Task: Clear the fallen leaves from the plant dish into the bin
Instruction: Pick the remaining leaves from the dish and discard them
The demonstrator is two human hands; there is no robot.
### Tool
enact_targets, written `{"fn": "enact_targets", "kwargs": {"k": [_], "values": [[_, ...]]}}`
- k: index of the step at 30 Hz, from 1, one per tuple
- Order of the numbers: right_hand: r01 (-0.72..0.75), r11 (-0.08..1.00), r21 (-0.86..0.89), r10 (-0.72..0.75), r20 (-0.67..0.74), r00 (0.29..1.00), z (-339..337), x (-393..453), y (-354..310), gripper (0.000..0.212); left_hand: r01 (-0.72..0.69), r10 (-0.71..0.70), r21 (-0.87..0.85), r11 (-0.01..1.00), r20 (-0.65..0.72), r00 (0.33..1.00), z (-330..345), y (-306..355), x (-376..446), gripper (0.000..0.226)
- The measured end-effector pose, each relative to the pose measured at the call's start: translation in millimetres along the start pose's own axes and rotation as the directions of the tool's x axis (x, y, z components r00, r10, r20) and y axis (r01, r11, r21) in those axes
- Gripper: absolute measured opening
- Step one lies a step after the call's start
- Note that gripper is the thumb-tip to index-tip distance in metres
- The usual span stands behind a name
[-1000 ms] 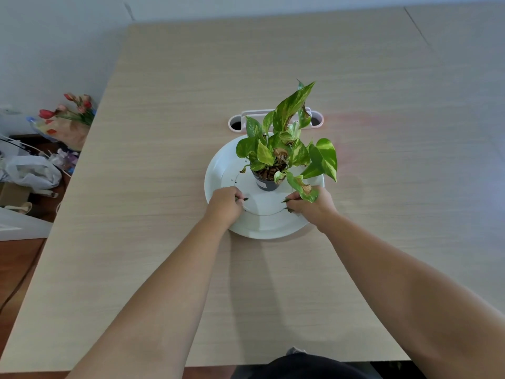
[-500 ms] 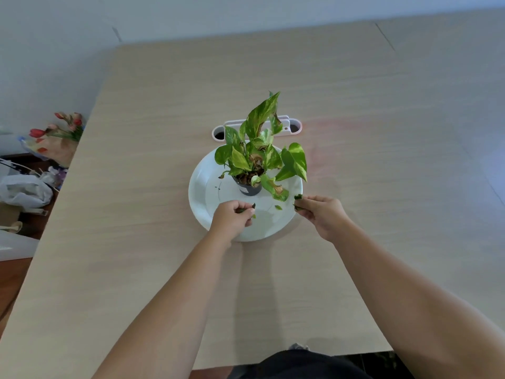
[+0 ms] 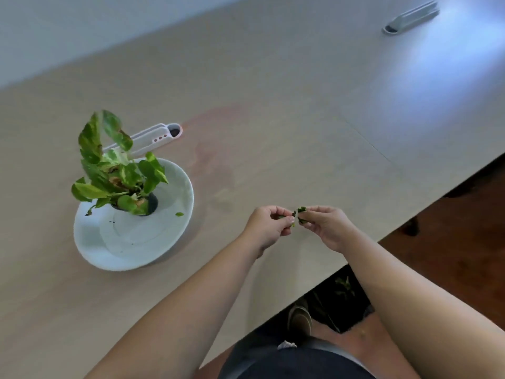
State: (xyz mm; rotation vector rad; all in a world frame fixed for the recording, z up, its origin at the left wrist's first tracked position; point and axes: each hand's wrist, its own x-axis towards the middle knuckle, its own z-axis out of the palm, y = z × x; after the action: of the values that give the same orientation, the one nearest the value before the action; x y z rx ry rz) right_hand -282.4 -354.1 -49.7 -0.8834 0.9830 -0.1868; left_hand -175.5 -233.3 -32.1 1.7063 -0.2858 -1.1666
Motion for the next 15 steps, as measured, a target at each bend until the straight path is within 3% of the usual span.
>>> {"fn": "enact_targets", "kwargs": {"k": [7,15], "values": [[0.036,0.999,0.009,-0.031,-0.319,0.947,-152,-51,17,0.008,-0.006,-0.084,0.297,0.955,0.291,0.953,133,-14,4,0.012],[-0.146,0.987,-0.064,0.082,-0.579,0.811,-251,-60,60,0.012,-0.005,-0.189,0.472,0.882,0.364,0.912,237,-37,17,0.011]]}}
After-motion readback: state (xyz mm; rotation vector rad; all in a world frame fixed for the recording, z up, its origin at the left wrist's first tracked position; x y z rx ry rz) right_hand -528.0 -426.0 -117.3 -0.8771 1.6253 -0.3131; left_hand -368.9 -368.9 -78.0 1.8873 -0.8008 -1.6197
